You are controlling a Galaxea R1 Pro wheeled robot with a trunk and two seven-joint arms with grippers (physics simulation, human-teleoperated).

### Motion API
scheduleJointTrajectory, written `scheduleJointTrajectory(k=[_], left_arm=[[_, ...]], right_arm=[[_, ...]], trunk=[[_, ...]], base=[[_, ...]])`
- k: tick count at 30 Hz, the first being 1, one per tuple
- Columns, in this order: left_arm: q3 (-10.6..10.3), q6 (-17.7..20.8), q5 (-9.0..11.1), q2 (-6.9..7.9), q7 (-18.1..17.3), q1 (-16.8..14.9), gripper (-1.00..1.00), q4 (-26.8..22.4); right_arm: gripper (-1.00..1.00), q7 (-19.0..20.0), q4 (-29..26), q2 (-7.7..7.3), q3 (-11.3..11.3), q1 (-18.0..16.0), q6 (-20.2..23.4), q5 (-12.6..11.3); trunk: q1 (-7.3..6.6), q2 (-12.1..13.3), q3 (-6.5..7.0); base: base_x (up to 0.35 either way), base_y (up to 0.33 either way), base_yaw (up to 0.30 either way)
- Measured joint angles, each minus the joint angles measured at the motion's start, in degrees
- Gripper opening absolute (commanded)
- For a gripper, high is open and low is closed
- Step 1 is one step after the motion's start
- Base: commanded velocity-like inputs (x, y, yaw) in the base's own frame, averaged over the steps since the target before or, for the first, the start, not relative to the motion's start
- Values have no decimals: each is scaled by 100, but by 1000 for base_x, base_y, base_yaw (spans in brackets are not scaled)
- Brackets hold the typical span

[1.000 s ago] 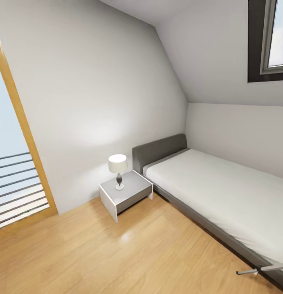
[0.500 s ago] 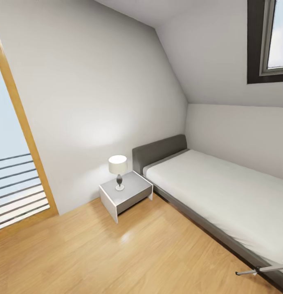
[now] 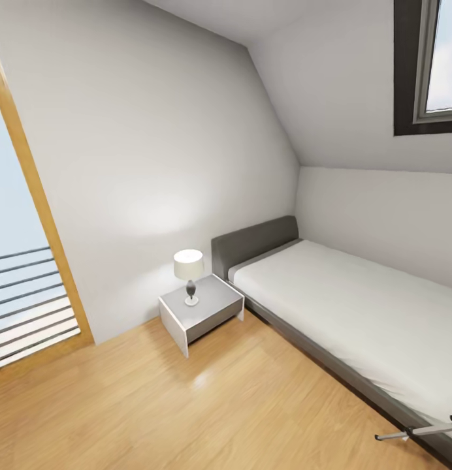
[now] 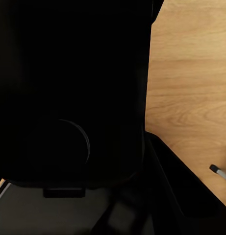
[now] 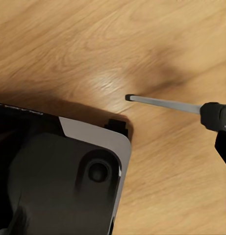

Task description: Attach the digital camera to the camera tripod in the bedroom.

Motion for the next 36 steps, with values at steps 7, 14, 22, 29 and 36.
scheduleJointTrajectory(k=[7,14,22,29,36], left_arm=[[0,0,0,6,0,0,-100,0],[0,6,-2,1,0,0,-100,0],[0,10,-3,0,0,0,-100,0],[0,5,-3,0,0,0,-100,0],[0,-4,-17,1,-1,-1,-100,-3]], right_arm=[[100,5,0,3,-2,0,-9,-8],[100,23,1,-3,-10,0,-22,-46],[100,6,0,-4,-12,0,-20,-64],[100,24,7,-1,-12,1,-11,-60],[100,-2,7,-5,-12,0,-16,-58]], trunk=[[-154,281,126],[-308,563,252],[-484,885,397],[-638,1166,523],[-749,1367,611]], base=[[0,0,0],[0,0,0],[0,0,0],[0,0,0],[0,0,0]])
